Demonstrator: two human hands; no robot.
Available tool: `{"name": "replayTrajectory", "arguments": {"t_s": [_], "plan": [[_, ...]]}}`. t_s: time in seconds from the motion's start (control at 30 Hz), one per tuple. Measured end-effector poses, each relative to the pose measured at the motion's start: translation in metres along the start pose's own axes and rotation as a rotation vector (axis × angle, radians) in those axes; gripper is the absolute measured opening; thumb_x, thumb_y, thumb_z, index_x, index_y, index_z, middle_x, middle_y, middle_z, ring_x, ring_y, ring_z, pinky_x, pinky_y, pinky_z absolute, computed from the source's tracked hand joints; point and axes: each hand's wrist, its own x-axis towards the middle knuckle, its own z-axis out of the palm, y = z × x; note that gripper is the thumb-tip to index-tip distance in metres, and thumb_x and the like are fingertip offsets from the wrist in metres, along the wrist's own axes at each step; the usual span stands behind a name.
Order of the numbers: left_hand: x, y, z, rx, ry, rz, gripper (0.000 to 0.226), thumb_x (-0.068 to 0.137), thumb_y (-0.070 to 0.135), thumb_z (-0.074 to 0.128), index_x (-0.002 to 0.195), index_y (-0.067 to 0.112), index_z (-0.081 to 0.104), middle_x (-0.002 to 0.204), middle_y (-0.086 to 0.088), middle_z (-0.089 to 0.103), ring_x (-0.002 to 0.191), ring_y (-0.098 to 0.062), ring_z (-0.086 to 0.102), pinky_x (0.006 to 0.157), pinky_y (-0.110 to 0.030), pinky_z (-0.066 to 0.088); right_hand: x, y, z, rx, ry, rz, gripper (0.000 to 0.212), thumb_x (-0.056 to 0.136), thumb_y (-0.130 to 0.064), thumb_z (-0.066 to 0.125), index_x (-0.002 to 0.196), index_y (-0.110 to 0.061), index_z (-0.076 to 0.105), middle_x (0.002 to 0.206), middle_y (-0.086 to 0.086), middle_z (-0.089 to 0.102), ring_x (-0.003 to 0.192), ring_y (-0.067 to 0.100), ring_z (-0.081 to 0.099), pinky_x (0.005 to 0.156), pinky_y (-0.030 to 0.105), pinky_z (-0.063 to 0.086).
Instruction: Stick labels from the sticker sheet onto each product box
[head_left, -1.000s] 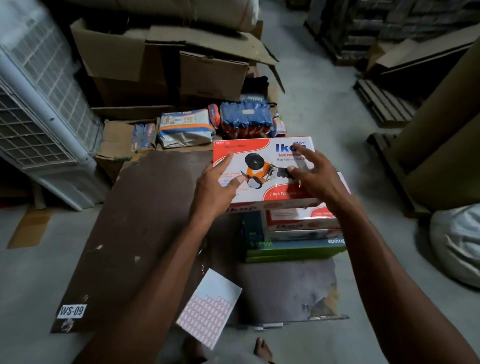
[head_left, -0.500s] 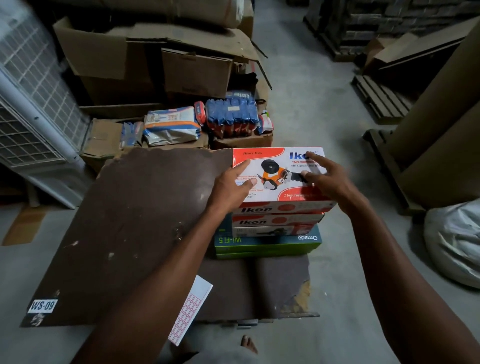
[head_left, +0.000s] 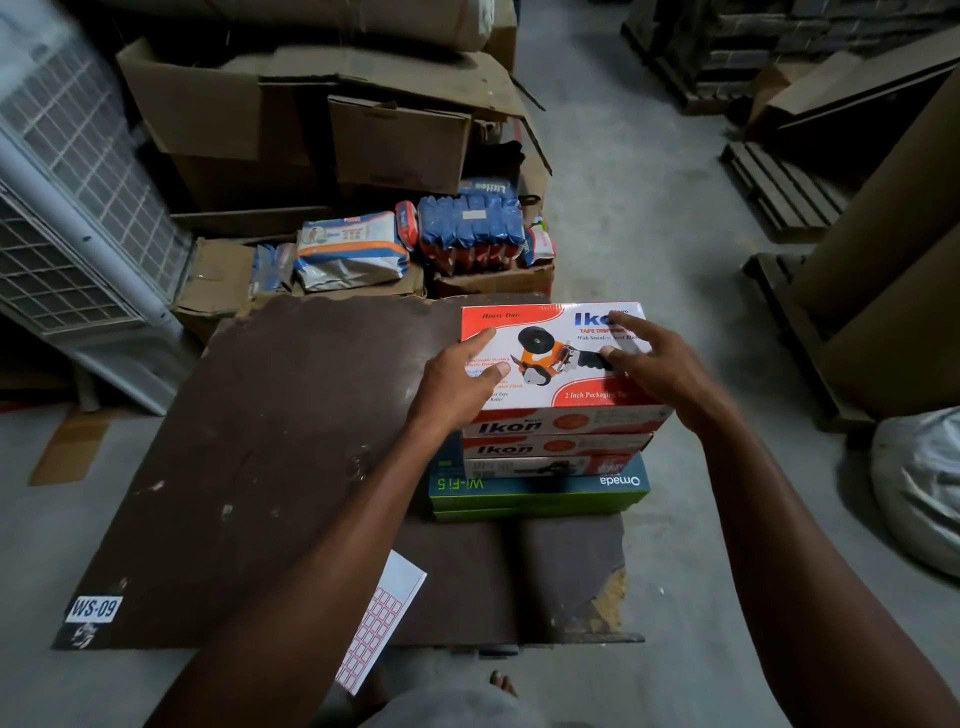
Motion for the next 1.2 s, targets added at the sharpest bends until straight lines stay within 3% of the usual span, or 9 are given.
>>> {"name": "replayTrajectory", "arguments": {"t_s": [0.13, 0.27, 0.4, 0.73, 0.9, 1.0, 1.07, 1.2], "plan": [[0.001, -0.005, 0.0, -0.008, 0.0, 0.015, 0.058, 0.097, 0.031, 0.066, 0.15, 0.039, 0.044, 0.138, 0.005, 0.061, 0.087, -0.008, 0.072, 0.071, -0.034, 0.063, 0.0, -0.002, 0.003, -0.006, 0.009, -0.002, 0.053, 0.096, -0.04, 0.067, 0.144, -0.052, 0.048, 0.152, 0.009, 0.049, 0.091, 0.02, 0.069, 0.068, 0.033, 0.059], [0.004, -0.006, 0.002, 0.007, -0.002, 0.041, 0.056, 0.099, 0.032, 0.063, 0.151, 0.04, 0.042, 0.143, 0.003, 0.055, 0.094, -0.011, 0.07, 0.062, -0.022, 0.057, -0.003, -0.004, 0.002, -0.005, 0.014, -0.002, 0.055, 0.097, -0.038, 0.067, 0.146, -0.051, 0.045, 0.153, 0.01, 0.047, 0.089, 0.019, 0.069, 0.064, 0.03, 0.057], [0.009, -0.009, 0.005, 0.035, -0.001, 0.048, 0.057, 0.099, 0.037, 0.061, 0.151, 0.042, 0.04, 0.146, -0.001, 0.051, 0.104, -0.019, 0.068, 0.072, -0.032, 0.063, -0.004, -0.005, 0.001, -0.019, 0.025, -0.001, 0.058, 0.098, -0.038, 0.065, 0.148, -0.049, 0.041, 0.156, 0.01, 0.044, 0.094, 0.022, 0.068, 0.067, 0.032, 0.058], [0.012, -0.014, 0.009, 0.069, -0.006, 0.055, 0.056, 0.1, 0.041, 0.058, 0.151, 0.046, 0.037, 0.152, -0.002, 0.042, 0.113, -0.02, 0.064, 0.077, -0.038, 0.064, -0.008, -0.005, 0.003, -0.059, 0.019, -0.005, 0.056, 0.099, -0.039, 0.063, 0.15, -0.048, 0.04, 0.154, 0.012, 0.046, 0.102, 0.026, 0.068, 0.064, 0.03, 0.056], [0.008, -0.011, 0.009, 0.09, -0.006, 0.061, 0.068, 0.096, 0.052, 0.058, 0.155, 0.05, 0.023, 0.161, -0.004, 0.033, 0.136, -0.025, 0.048, 0.086, -0.031, 0.057, -0.01, -0.005, 0.003, -0.087, 0.058, -0.051, 0.064, 0.098, -0.043, 0.063, 0.156, -0.042, 0.033, 0.16, 0.01, 0.038, 0.12, 0.032, 0.061, 0.092, 0.049, 0.057], [0.007, -0.012, 0.009, 0.106, -0.015, 0.05, 0.079, 0.09, 0.07, 0.052, 0.154, 0.056, 0.008, 0.166, -0.005, 0.024, 0.149, -0.03, 0.032, 0.106, -0.051, 0.048, -0.005, 0.0, 0.003, -0.165, 0.068, -0.09, 0.07, 0.097, -0.048, 0.062, 0.158, -0.035, 0.03, 0.161, 0.011, 0.035, 0.131, 0.033, 0.052, 0.098, 0.049, 0.051], [0.0, -0.006, 0.006, 0.109, -0.004, 0.03, 0.079, 0.092, 0.069, 0.05, 0.156, 0.053, 0.005, 0.169, -0.008, 0.014, 0.155, -0.031, 0.017, 0.114, -0.052, 0.037, -0.005, 0.002, 0.004, -0.229, 0.088, -0.102, 0.072, 0.097, -0.052, 0.06, 0.159, -0.032, 0.028, 0.161, 0.013, 0.033, 0.137, 0.035, 0.046, 0.099, 0.048, 0.047], [-0.013, -0.001, -0.007, 0.13, 0.064, 0.073, 0.077, 0.094, 0.068, 0.049, 0.157, 0.052, 0.007, 0.17, -0.007, 0.001, 0.155, -0.032, 0.014, 0.114, -0.055, 0.036, -0.006, -0.003, 0.007, -0.33, 0.191, -0.162, 0.072, 0.096, -0.058, 0.056, 0.158, -0.033, 0.029, 0.166, 0.013, 0.024, 0.15, 0.038, 0.028, 0.113, 0.063, 0.036]]}}
